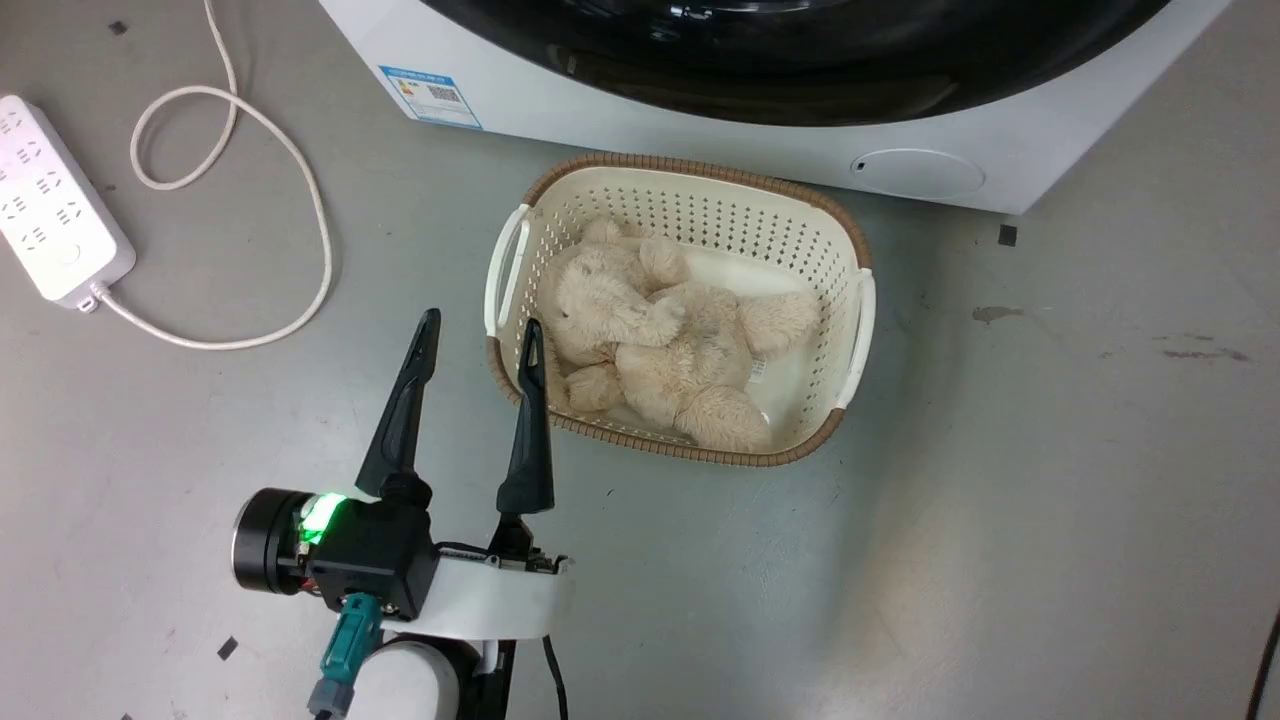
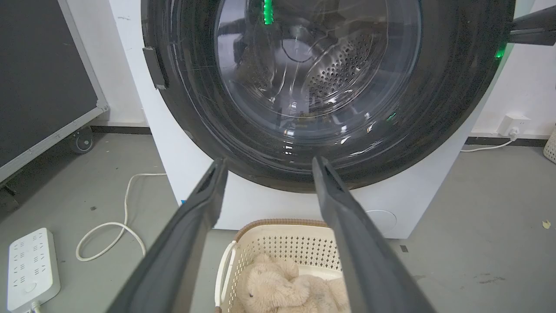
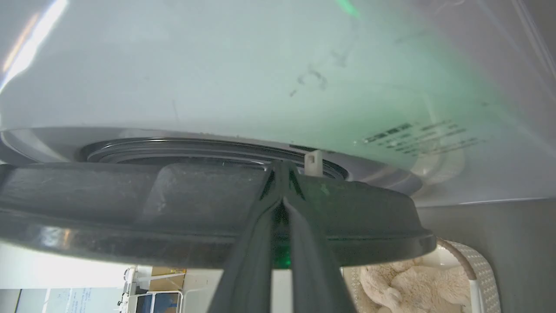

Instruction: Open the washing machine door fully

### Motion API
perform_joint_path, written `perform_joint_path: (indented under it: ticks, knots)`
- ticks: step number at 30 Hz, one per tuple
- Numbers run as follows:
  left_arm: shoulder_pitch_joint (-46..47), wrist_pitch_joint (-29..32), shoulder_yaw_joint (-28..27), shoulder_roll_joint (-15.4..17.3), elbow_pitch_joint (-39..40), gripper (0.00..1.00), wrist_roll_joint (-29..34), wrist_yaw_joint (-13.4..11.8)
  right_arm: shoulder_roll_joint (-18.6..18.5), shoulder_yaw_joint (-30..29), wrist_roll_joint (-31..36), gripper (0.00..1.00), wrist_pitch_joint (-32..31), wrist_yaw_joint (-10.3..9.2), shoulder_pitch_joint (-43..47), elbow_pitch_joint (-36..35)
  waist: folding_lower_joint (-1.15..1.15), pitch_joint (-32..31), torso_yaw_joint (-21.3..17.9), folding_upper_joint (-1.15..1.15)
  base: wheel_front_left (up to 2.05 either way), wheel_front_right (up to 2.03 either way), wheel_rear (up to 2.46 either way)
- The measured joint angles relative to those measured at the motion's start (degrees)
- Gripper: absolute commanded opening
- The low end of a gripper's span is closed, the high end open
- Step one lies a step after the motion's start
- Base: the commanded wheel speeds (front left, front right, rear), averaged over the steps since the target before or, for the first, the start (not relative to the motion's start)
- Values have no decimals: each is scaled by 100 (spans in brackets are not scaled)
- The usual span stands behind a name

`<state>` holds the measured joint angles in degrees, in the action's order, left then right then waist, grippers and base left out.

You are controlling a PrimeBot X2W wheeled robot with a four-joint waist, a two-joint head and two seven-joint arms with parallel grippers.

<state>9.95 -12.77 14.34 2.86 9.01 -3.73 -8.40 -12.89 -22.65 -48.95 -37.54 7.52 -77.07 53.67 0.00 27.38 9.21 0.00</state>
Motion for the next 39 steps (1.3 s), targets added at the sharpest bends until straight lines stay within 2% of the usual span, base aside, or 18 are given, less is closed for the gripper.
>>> perform_joint_path:
  ticks: [11,19,25,30,34,39]
  knots:
    - [33,-129,111,0,33,100,-22,-51,-224,-1,-187,0,-655,-1,-274,430,0,63,106,0,0,0,0]
    - [24,-191,27,0,-13,100,-160,-42,-159,-15,-434,0,-1126,-8,242,383,0,-256,72,0,0,0,0]
    - [-204,-191,21,0,-264,100,-280,407,172,2,-589,0,-1418,-9,1203,-58,-1,-690,3,0,0,0,0]
    - [-422,-191,8,-1,-546,100,-321,665,552,2,-711,0,-1671,-9,1935,-513,-1,-1064,-58,0,0,0,0]
    - [-531,-192,-10,-1,-761,100,-352,767,821,96,-776,0,-1892,-9,2468,-913,-1,-1314,-103,0,0,0,0]
    - [-656,-192,-58,-2,-966,100,-352,817,951,322,-1011,0,-2142,-9,3107,-1372,-1,-1606,-127,0,0,0,0]
